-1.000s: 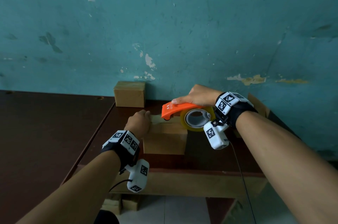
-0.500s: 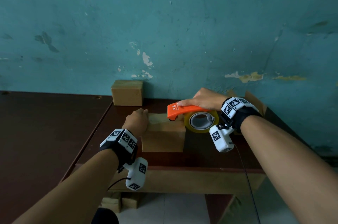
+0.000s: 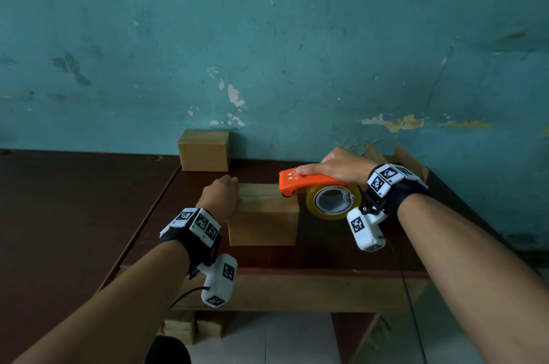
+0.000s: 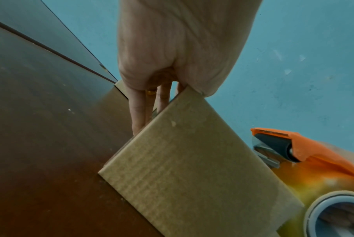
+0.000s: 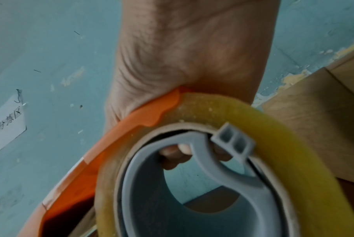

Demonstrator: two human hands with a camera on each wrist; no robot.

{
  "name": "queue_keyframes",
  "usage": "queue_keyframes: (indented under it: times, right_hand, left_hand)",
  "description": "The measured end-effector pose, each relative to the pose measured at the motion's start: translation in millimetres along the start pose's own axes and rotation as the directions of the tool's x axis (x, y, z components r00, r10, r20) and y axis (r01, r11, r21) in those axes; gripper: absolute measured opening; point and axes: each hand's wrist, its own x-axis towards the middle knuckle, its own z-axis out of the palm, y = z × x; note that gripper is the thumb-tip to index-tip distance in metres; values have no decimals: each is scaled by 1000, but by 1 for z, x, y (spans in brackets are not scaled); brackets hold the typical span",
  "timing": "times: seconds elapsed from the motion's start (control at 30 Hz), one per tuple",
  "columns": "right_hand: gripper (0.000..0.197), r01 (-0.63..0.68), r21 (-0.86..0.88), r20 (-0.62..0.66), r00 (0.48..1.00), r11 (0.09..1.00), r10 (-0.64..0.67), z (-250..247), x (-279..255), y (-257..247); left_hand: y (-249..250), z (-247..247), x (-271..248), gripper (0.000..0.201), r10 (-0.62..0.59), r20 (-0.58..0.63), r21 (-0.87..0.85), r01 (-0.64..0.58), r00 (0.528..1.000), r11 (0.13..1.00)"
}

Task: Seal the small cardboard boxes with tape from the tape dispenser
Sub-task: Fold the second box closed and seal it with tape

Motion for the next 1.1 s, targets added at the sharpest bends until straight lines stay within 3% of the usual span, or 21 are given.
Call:
queue_keyframes:
  times: [0.23,0.67,0.93,1.1]
  right_hand:
    - [87,-11,15,-18,1000,1000,12,-4,-9,9]
    - [83,-27,43,-10,1000,999,27,-11,-18,29]
    - [80,-49,9,-55,997,999,49,-21,-26,52]
    - [94,-107,30,-68,992,994,109,-23,-29,72]
  left_hand:
    - [-2,1,1,38,-6,-23,-29,5,1000,1000]
    - [3,2,-1,32,36,-16,122,-34,999,992]
    - [4,2,-6,36,18,-17,70,-16,1000,997]
    - [2,2,-4,35,8,-27,50,-7,1000,999]
